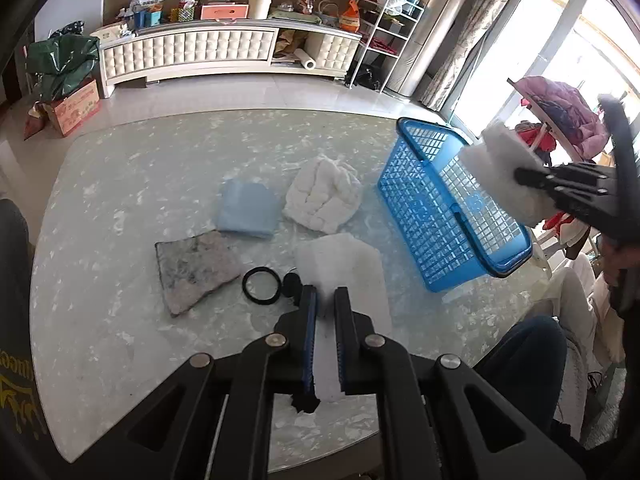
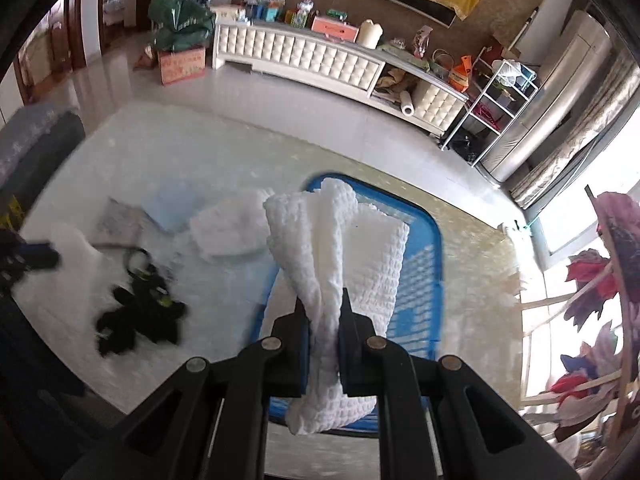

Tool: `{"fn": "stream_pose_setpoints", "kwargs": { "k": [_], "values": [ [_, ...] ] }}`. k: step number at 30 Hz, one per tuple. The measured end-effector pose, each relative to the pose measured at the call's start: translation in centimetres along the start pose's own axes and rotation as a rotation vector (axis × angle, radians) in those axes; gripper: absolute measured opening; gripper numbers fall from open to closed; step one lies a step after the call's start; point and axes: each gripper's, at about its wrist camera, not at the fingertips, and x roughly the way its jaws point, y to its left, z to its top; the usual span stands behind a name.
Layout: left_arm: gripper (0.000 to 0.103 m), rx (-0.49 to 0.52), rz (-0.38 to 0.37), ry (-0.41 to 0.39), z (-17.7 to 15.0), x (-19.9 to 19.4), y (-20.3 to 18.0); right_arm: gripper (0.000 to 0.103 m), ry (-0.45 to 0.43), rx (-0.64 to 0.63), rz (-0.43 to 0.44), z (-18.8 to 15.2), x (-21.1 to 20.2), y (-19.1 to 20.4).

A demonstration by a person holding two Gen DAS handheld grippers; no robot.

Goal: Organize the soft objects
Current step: 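Lift the towel with the right gripper over the blue basket while the left holds the foam pad, then lower the towel into the basket and open the right gripper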

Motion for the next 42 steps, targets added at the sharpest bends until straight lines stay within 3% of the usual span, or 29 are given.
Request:
{"fn": "stream_pose_setpoints", "kwargs": {
  "k": [12, 21, 31, 42],
  "values": [
    [0.008, 0.022, -0.016, 0.039, 1.0, 2.1, -1.9, 0.01, 0.111, -0.178, 0.033, -2.4, 7.5, -2.2],
    [0.008, 0.037, -0.023, 0.059, 1.4, 2.9, -3.0, 0.01, 0.184, -0.27, 0.141, -3.6, 10.5, -2.2],
    [0.008, 0.052, -0.024, 0.079, 1.7, 4.0, -4.1, 0.011, 0.279, -0.266, 0.201, -4.8, 12.9, -1.3],
    [0.008, 0.045, 0.005, 0.086, 1.6, 4.4, -3.9, 0.019, 0.277, -0.212, 0.207, -4.9, 13.5, -0.3]
  ]
}}
